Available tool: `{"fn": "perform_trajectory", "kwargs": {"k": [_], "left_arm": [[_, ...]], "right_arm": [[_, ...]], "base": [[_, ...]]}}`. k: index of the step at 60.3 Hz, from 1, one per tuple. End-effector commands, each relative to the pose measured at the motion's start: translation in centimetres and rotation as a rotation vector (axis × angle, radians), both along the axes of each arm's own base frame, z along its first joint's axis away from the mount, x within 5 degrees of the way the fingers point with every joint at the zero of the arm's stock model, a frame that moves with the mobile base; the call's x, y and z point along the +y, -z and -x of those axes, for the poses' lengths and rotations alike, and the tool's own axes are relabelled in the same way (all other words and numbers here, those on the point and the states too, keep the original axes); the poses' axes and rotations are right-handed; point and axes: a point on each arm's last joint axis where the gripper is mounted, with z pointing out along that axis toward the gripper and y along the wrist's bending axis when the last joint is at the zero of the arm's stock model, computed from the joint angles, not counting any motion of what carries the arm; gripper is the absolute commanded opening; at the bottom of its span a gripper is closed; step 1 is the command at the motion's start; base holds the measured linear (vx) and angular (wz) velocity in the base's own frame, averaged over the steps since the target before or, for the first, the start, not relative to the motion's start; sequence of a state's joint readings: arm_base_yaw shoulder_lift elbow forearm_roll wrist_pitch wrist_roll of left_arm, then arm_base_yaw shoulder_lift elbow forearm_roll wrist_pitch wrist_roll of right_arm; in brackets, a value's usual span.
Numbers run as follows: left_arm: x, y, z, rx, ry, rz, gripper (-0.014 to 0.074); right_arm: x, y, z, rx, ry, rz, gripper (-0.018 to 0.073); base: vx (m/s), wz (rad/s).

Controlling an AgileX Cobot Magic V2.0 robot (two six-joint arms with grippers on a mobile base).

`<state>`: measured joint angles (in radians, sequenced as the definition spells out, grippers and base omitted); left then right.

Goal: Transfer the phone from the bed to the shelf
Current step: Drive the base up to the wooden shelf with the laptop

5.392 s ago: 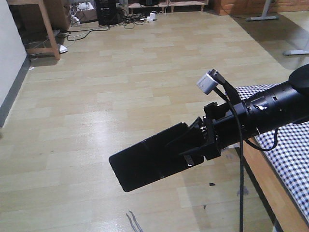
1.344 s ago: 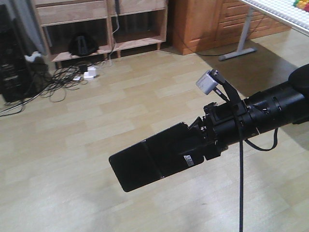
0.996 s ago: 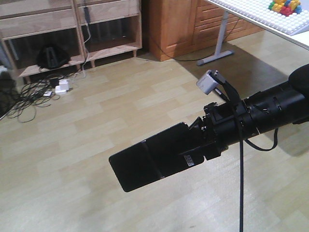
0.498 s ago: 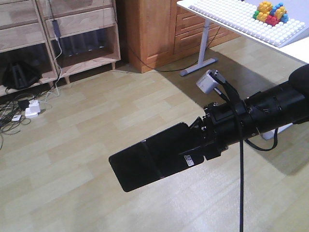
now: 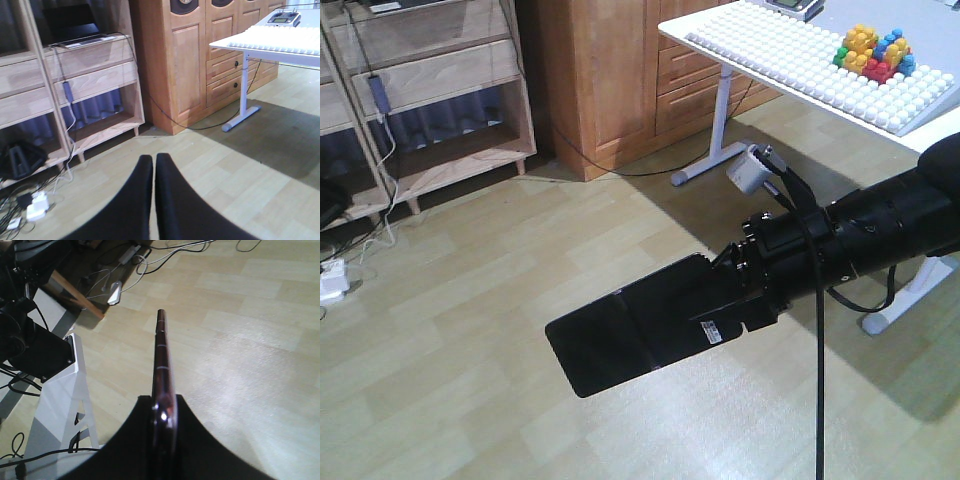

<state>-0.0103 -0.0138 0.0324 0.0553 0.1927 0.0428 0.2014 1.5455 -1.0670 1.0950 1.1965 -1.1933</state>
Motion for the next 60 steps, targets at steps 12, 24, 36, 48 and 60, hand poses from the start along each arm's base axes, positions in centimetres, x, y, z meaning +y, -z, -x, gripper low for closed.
{"fn": "perform_trajectory", "kwargs": {"k": [12, 24, 36, 48, 60], "left_arm": [[-0.05, -1.56, 0.12, -0.106, 0.006, 0.009, 0.0001], [-0.05, -1.56, 0.12, -0.106, 0.006, 0.009, 0.0001], [-0.05, -1.56, 0.12, -0.106, 0.006, 0.009, 0.0001], [-0.05, -1.56, 0.12, -0.106, 0.006, 0.009, 0.0001], [-0.05, -1.56, 0.12, -0.106, 0.006, 0.009, 0.0001]], "right_arm": [[0.3, -2.67, 1.09, -0.011, -0.05, -0.115, -0.0001], [0.3, -2.67, 1.09, -0.011, -0.05, -0.115, -0.0001], [0.3, -2.67, 1.09, -0.011, -0.05, -0.115, -0.0001], [0.3, -2.67, 1.09, -0.011, -0.05, -0.115, -0.0001], [0.3, -2.67, 1.09, -0.011, -0.05, -0.115, -0.0001]], "base": [[0.47, -0.08], [0.48, -0.02], [0.49, 0.05], [0.49, 0.12], [0.49, 0.15]]}}
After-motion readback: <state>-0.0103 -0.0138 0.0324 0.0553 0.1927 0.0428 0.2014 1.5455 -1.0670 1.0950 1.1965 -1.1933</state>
